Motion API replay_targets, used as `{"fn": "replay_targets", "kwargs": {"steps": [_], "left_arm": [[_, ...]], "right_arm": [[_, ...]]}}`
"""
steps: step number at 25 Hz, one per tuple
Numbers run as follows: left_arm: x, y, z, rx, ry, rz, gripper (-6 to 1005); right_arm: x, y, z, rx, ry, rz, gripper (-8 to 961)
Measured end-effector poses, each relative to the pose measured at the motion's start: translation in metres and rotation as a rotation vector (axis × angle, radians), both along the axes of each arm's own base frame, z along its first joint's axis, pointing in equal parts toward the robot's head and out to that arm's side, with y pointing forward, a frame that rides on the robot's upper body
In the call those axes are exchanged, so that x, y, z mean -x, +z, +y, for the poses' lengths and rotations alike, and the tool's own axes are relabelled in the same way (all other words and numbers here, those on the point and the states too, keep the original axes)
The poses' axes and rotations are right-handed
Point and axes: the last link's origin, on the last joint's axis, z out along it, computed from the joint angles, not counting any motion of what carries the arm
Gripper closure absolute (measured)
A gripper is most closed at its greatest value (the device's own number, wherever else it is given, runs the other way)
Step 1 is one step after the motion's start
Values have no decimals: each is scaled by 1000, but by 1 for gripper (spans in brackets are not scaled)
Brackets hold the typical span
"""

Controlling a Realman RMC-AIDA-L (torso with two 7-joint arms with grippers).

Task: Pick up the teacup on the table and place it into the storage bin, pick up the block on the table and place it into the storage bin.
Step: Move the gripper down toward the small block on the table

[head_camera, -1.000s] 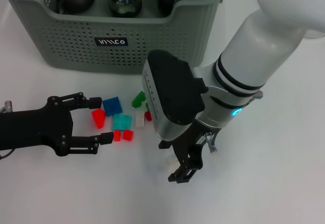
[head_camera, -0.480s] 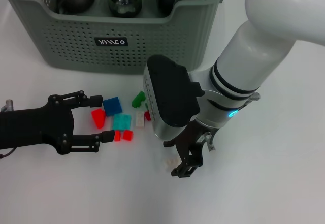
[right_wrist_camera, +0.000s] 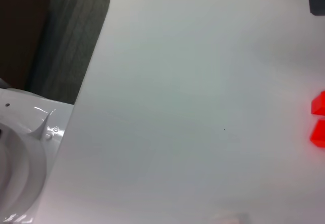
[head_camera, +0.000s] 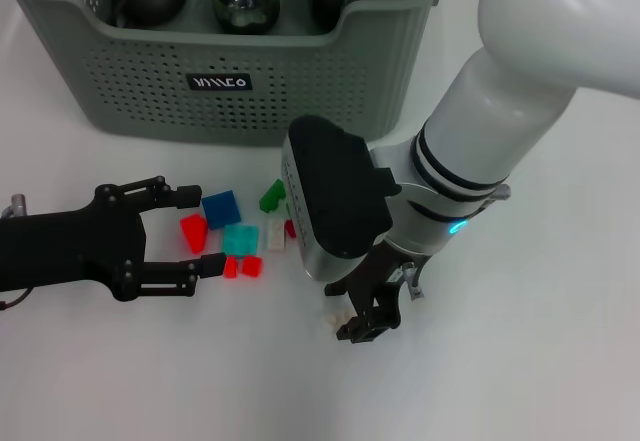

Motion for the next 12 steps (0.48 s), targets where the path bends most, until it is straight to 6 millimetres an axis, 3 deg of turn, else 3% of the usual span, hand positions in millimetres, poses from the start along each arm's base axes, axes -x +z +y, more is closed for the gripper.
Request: {"fn": "replay_targets", "kwargs": {"steps": [12], "left_arm": [[1, 0, 2, -9, 6, 6, 122]], "right_arm": [[-1, -5, -4, -2, 20, -26, 512]]}}
